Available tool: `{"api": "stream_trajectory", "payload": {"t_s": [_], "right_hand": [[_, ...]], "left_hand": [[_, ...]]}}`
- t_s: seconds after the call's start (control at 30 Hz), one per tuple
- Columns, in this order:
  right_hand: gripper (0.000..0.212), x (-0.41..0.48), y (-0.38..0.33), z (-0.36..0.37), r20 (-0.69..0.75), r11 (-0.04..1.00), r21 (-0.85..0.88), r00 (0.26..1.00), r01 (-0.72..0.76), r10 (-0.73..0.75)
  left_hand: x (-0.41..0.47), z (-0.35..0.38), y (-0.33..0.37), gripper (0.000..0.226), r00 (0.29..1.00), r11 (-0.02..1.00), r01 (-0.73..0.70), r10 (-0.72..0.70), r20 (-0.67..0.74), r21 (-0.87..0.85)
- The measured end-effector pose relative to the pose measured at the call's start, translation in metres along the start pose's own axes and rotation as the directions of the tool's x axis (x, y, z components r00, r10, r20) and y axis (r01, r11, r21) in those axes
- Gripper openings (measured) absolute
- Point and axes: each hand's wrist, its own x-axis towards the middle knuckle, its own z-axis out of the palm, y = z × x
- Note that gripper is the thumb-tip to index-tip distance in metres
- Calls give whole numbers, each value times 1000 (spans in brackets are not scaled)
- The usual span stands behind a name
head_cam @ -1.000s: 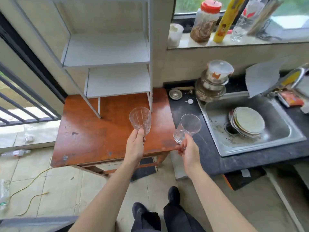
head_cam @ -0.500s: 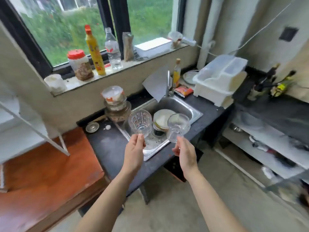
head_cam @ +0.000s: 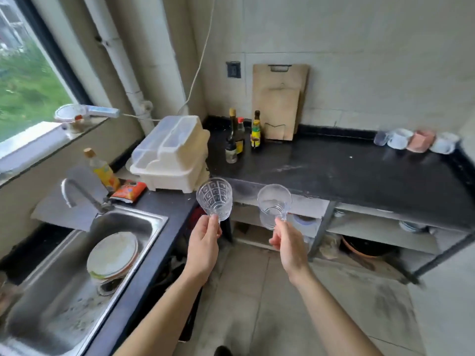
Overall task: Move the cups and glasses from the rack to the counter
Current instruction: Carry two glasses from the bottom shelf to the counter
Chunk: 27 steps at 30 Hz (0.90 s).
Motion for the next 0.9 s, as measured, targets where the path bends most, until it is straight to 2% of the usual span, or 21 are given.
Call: {"api": "stream_trajectory", "payload": {"t_s": [0.23,0.53,0.73,0.9], "right_hand": [[44,114,12,-119,-281,994,69,955,-83,99],[43,243,-14,-272,-585,992,35,802,-117,115],[47,291,-19,-355,-695,979,182,693,-91,193],[42,351,8,-427,-693,963,225,669,-151,267]], "left_hand": [[95,181,13,43,956,999,-37,44,290,-29],[203,409,76,40,801,995,-48,91,592,-89],[228,527,111,44,693,996,-61,91,716,-67],[239,616,108,44,663,998,-58,34,748,6]]}}
